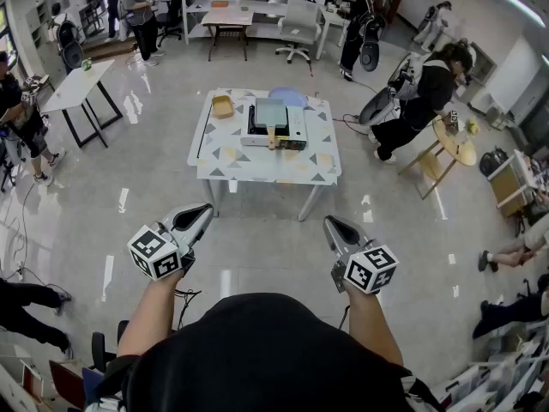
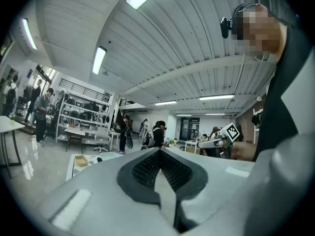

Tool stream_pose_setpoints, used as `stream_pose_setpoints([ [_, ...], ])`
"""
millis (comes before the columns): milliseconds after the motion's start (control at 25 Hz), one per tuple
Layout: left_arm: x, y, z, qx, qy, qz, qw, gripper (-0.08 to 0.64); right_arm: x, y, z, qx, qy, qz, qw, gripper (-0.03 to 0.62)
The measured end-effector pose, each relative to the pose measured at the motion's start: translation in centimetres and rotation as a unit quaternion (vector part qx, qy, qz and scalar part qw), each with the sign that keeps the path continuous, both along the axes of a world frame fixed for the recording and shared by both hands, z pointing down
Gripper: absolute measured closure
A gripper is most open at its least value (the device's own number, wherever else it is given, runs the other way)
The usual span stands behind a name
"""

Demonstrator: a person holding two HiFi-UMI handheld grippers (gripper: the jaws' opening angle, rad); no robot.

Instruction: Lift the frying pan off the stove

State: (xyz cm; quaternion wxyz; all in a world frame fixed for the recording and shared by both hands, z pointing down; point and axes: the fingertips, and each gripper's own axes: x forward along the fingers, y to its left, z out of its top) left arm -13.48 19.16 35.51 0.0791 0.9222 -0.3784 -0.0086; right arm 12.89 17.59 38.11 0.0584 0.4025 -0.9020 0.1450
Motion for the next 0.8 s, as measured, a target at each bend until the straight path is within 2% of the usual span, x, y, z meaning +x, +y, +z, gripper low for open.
stream_pose_setpoints([
  [320, -1.9, 0.6, -0.2, 0.000, 0.007, 0.009, 0.9999, 0.559, -2.7, 1.0, 0.8, -0.016, 0.002, -0.004, 1.000, 0.563],
  [600, -3.8, 0.3, 0.2, -0.002, 0.005, 0.012, 0.9999, 0.558, -3.8, 0.8, 1.0, -0.012, -0.004, 0.026, 1.000, 0.557],
  [800, -4.9, 0.1, 0.1, -0.001, -0.004, 0.015, 0.9999, 0.548, -5.1, 0.8, 0.6, -0.010, -0.019, 0.019, 1.000, 0.462],
])
